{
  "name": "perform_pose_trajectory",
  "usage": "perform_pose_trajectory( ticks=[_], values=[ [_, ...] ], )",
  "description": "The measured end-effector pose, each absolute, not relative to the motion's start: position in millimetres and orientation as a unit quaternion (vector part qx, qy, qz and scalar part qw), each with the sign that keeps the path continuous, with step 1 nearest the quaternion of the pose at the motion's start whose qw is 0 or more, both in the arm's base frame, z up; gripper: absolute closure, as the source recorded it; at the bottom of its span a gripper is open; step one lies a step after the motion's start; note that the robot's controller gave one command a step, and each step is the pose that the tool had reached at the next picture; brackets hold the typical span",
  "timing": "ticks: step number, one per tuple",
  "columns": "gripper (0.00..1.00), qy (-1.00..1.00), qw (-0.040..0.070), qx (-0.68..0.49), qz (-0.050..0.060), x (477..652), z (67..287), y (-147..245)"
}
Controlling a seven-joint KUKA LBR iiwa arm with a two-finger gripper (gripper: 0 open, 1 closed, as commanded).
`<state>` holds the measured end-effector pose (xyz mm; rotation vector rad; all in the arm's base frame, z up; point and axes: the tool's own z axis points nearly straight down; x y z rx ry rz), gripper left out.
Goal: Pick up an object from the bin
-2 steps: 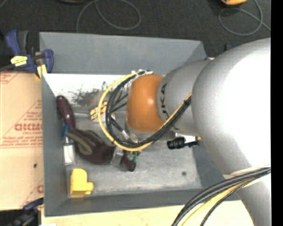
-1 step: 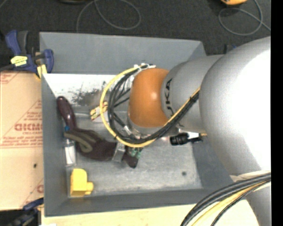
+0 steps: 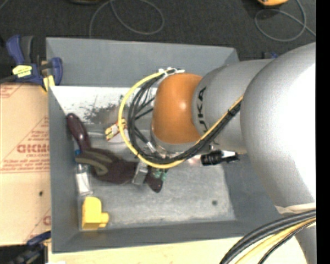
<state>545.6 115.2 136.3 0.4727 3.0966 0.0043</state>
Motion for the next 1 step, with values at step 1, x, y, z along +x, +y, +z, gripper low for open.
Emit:
perform_pose_trajectory(
  ticks=[1],
  values=[
    [1.00,0.989,0.006,0.151,0.002,546.3,150.4,115.2]
  ],
)
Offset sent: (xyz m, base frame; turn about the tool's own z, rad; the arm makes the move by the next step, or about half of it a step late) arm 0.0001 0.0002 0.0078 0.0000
